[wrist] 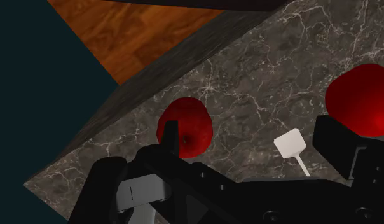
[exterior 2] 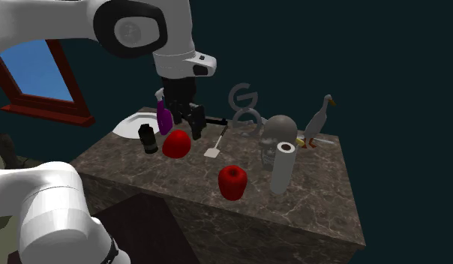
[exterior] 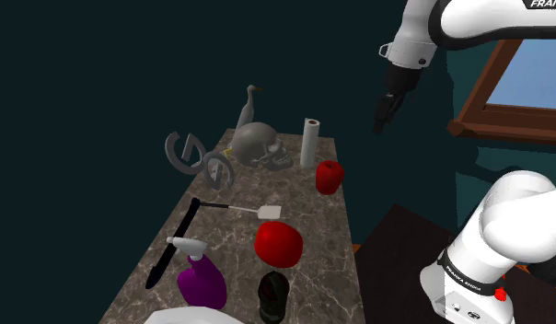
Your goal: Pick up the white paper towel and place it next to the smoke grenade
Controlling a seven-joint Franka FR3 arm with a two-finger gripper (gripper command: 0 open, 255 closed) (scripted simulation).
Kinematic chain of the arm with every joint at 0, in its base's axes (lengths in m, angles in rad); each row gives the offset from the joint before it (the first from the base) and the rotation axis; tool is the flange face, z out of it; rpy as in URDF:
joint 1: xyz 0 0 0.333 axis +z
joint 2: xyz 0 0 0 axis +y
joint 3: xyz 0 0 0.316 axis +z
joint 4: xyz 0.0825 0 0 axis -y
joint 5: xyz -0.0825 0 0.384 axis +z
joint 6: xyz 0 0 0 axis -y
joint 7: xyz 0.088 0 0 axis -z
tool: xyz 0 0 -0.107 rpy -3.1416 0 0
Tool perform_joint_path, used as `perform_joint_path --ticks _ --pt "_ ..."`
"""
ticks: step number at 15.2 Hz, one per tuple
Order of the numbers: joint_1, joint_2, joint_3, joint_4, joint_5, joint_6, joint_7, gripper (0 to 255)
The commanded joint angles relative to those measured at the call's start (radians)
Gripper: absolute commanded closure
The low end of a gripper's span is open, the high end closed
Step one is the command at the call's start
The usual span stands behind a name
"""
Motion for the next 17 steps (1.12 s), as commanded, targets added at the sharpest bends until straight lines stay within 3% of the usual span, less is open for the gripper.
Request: perform_joint_path --ticks 1,9,17 --pt "0.0 0.0 0.0 0.0 0.0 0.0 0.0 0" --pt "-0.02 0.289 -0.044 0.104 -0.045 0.198 -0.066 0" --pt "-0.033 0.589 -0.081 0.29 -0.062 0.328 -0.125 0"
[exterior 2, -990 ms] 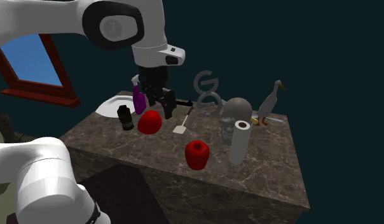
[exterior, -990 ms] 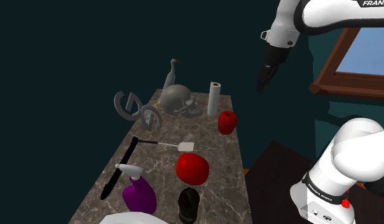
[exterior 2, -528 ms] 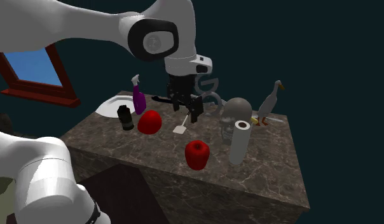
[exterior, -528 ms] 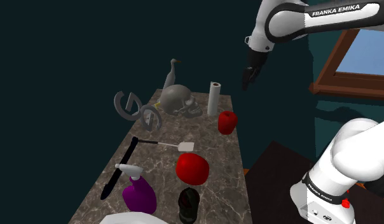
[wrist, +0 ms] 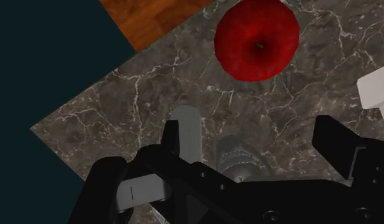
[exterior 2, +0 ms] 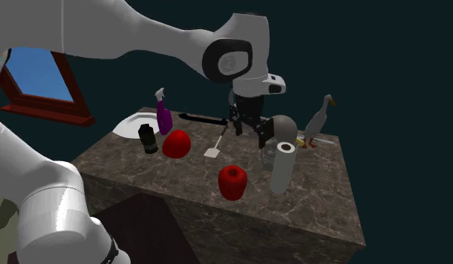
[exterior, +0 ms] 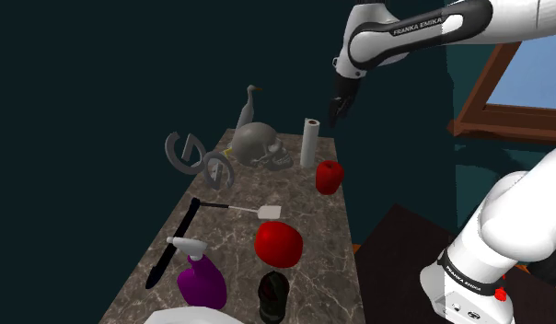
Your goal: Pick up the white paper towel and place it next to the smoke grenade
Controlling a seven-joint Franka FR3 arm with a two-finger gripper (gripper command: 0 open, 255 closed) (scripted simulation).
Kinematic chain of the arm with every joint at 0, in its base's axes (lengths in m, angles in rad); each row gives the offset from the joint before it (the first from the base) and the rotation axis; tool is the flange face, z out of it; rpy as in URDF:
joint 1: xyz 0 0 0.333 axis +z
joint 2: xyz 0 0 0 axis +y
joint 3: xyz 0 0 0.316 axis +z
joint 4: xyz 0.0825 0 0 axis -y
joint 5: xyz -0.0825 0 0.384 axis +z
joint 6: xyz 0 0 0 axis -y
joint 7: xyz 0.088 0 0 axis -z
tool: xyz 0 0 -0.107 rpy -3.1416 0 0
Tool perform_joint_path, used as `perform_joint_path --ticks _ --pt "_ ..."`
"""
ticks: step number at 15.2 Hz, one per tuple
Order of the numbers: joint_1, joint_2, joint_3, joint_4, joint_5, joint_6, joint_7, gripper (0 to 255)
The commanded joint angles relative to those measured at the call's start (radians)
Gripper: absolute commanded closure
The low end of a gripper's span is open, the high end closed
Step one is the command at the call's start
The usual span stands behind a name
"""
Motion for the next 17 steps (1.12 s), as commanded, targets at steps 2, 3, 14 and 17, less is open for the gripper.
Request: perform_joint_path --ticks 2,3,14,17 --pt "-0.004 0.121 -0.01 0.088 0.0 0.04 -0.019 0" --pt "-0.005 0.159 -0.013 0.12 0.0 0.048 -0.026 0" --pt "-0.022 0.395 -0.026 0.283 0.011 0.133 -0.067 0" --pt "-0.023 0.41 -0.027 0.268 0.012 0.163 -0.068 0"
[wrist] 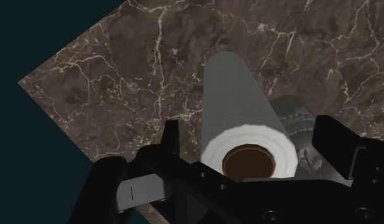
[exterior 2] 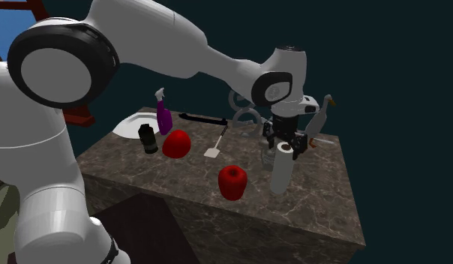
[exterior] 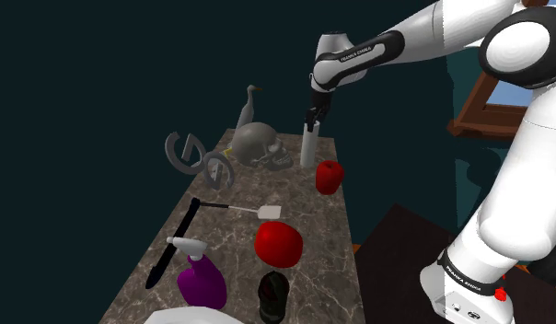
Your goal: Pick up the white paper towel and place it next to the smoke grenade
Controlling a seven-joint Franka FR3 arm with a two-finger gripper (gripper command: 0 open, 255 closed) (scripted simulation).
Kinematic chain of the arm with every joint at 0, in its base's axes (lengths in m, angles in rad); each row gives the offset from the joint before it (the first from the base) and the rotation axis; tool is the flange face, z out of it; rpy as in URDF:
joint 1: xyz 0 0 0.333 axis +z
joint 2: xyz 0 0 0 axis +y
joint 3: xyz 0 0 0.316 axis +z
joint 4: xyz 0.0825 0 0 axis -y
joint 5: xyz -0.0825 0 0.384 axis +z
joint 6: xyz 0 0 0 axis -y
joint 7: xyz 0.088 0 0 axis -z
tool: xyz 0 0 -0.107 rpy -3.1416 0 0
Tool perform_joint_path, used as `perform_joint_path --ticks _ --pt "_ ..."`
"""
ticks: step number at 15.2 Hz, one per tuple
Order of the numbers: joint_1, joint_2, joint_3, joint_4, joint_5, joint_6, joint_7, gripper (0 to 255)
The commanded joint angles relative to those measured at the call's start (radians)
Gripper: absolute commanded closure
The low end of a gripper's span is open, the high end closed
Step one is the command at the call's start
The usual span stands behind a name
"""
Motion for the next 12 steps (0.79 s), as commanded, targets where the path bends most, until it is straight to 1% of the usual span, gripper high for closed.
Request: perform_joint_path --ticks 1,7,8,12 --pt "-0.001 0.006 0.0 -0.002 0.001 0.009 -0.001 0" --pt "-0.001 0.006 0.0 -0.002 0.001 0.009 -0.001 0" --pt "-0.001 0.006 0.0 -0.002 0.001 0.009 -0.001 255" --pt "-0.001 0.007 0.0 -0.002 0.001 0.009 -0.001 255"
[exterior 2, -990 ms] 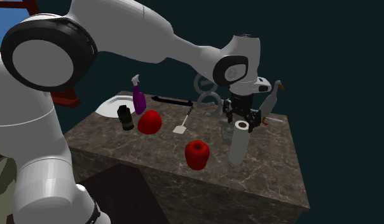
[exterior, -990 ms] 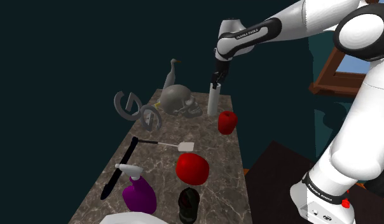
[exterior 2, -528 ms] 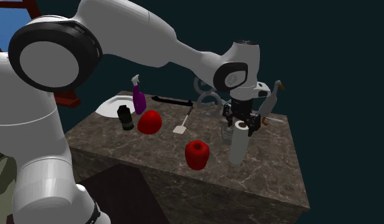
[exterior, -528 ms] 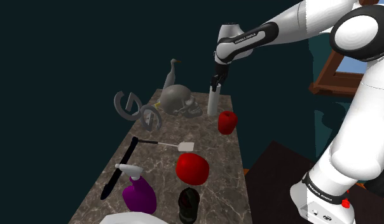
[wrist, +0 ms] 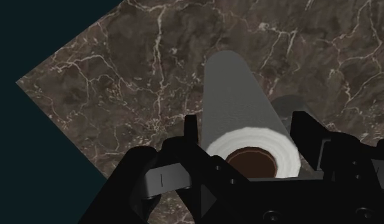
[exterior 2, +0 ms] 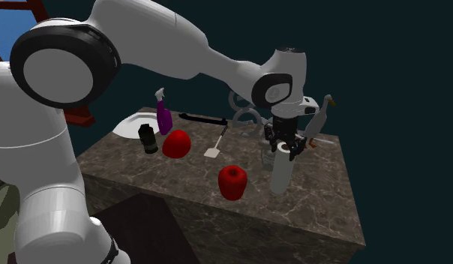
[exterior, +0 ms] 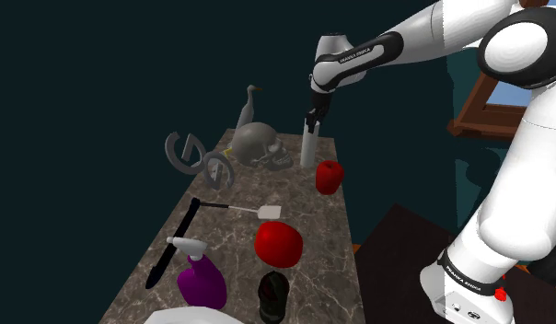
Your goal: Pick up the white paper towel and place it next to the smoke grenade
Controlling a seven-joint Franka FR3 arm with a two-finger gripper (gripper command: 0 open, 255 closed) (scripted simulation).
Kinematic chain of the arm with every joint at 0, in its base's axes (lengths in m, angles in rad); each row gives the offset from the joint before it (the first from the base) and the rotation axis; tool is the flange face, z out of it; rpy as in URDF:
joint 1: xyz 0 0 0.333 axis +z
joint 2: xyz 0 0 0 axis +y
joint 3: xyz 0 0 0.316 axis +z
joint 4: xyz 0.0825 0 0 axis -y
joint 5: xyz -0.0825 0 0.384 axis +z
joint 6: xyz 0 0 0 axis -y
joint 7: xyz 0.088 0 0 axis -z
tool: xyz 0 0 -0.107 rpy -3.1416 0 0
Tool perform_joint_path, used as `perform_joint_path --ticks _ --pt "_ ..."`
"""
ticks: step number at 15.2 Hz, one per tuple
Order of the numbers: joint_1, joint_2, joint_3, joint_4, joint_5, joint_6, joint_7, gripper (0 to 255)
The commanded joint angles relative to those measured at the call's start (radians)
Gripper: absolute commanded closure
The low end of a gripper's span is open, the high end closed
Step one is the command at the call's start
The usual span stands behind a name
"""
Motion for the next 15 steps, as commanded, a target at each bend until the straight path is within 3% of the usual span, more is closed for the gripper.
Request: perform_joint_path --ticks 1,5,15 --pt "0.0 0.0 0.0 0.0 0.0 0.0 0.0 255" --pt "0.0 0.0 0.0 0.0 0.0 0.0 0.0 255" --pt "0.001 -0.039 -0.001 0.086 -0.003 -0.125 -0.002 255"
